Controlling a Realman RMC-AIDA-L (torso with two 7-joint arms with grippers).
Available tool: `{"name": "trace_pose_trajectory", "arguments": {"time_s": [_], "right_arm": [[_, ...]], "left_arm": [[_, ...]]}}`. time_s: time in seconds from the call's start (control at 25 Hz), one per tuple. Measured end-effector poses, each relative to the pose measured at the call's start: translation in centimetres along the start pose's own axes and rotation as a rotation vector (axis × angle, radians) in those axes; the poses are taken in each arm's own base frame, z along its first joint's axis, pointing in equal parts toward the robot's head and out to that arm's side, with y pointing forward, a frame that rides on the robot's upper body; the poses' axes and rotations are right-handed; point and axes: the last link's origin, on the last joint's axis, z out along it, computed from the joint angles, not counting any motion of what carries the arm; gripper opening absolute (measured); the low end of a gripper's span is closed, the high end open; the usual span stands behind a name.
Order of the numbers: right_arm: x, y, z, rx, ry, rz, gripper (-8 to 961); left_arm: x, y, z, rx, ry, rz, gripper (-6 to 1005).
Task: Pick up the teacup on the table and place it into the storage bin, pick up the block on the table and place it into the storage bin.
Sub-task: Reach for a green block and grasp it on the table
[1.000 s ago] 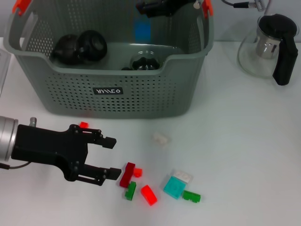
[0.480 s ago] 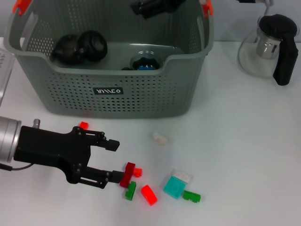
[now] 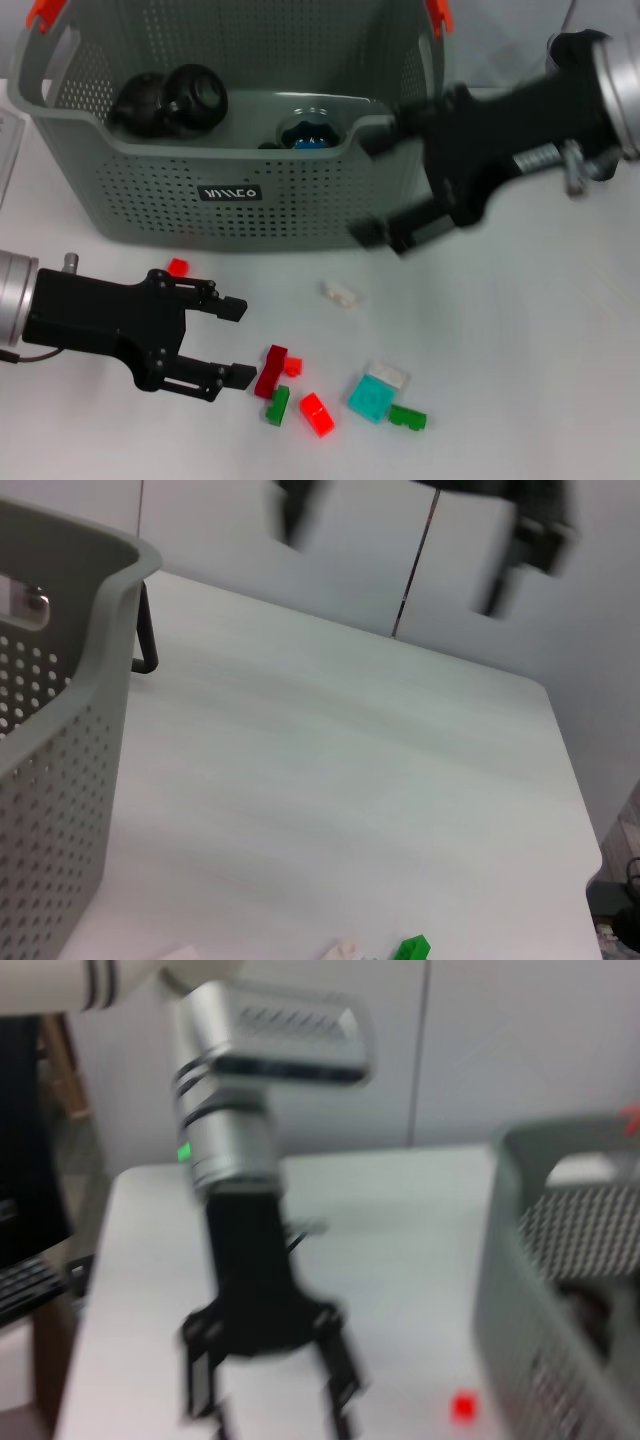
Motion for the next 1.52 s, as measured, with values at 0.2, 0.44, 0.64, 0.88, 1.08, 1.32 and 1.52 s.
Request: {"name": "trace_pose_trajectory", "arguments": {"time_s": [0.2, 0.44, 0.64, 0.88, 1.08, 1.32, 1.52], "right_arm": [[2.4, 2.0, -1.0, -0.063, 0.100, 0.108, 935], [5.0, 2.4, -0.2, -0.090, 0.268, 0.228, 924], [5.9, 2.1, 1.9, -0.097, 0.344, 0.269, 916], [6.1, 1.9, 4.5, -0.101, 0.433, 0.241, 906], [6.4, 2.1, 5.7, -0.107, 0.504, 0.211, 897], [6.8, 3.0, 7.4, -0.125, 0.588, 0.176, 887], [7.4, 3.8, 8.6, -0.132, 0.625, 0.163, 878]], "left_arm": [[0.0, 0.1, 0.1, -0.005, -0.003, 0.000, 785], [0.0, 0.0, 0.1, 0.000, -0.003, 0.002, 786], [0.0, 0.0, 0.1, -0.001, -0.004, 0.007, 786], [-0.1, 0.1, 0.2, -0.001, -0.002, 0.012, 786], [-0.2, 0.1, 0.2, 0.002, 0.003, 0.006, 786], [-0.4, 0.1, 0.3, 0.000, 0.015, -0.004, 786], [-0.4, 0.1, 0.5, 0.001, 0.019, -0.008, 786]]}}
